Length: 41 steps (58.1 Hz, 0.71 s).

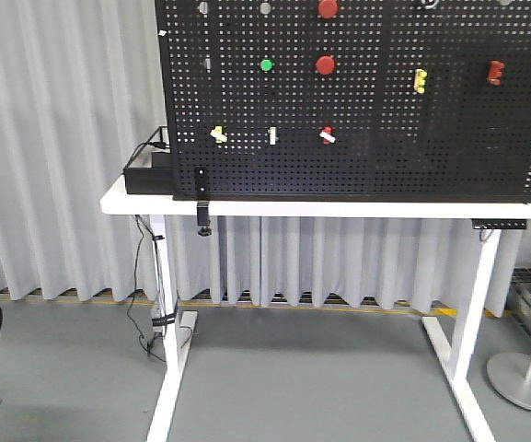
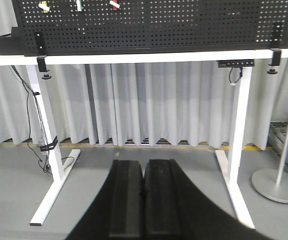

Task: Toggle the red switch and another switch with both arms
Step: 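Drive the base forward up to the black pegboard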

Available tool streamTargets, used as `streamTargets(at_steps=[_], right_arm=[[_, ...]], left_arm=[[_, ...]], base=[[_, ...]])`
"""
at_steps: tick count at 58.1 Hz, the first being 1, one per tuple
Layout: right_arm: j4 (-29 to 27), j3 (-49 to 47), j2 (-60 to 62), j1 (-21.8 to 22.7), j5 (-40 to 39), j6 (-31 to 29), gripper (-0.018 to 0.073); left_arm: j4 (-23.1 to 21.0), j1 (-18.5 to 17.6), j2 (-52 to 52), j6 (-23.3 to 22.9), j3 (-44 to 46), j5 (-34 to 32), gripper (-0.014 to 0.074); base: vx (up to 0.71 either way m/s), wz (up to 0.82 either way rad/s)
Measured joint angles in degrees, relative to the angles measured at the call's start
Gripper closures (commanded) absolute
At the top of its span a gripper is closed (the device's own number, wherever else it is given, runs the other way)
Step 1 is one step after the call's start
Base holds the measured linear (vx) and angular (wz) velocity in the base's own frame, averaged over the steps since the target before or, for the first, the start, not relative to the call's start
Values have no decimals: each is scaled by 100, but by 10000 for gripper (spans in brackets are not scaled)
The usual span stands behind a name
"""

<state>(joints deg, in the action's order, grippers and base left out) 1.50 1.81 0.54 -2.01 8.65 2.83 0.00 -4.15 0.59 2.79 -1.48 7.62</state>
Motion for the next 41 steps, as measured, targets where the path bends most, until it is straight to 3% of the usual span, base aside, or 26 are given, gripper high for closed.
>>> streamTargets(at_steps=[41], right_arm=[[0, 0, 0, 0, 0, 0, 566]], left_arm=[[0, 0, 0, 0, 0, 0, 594]], base=[[19, -4]])
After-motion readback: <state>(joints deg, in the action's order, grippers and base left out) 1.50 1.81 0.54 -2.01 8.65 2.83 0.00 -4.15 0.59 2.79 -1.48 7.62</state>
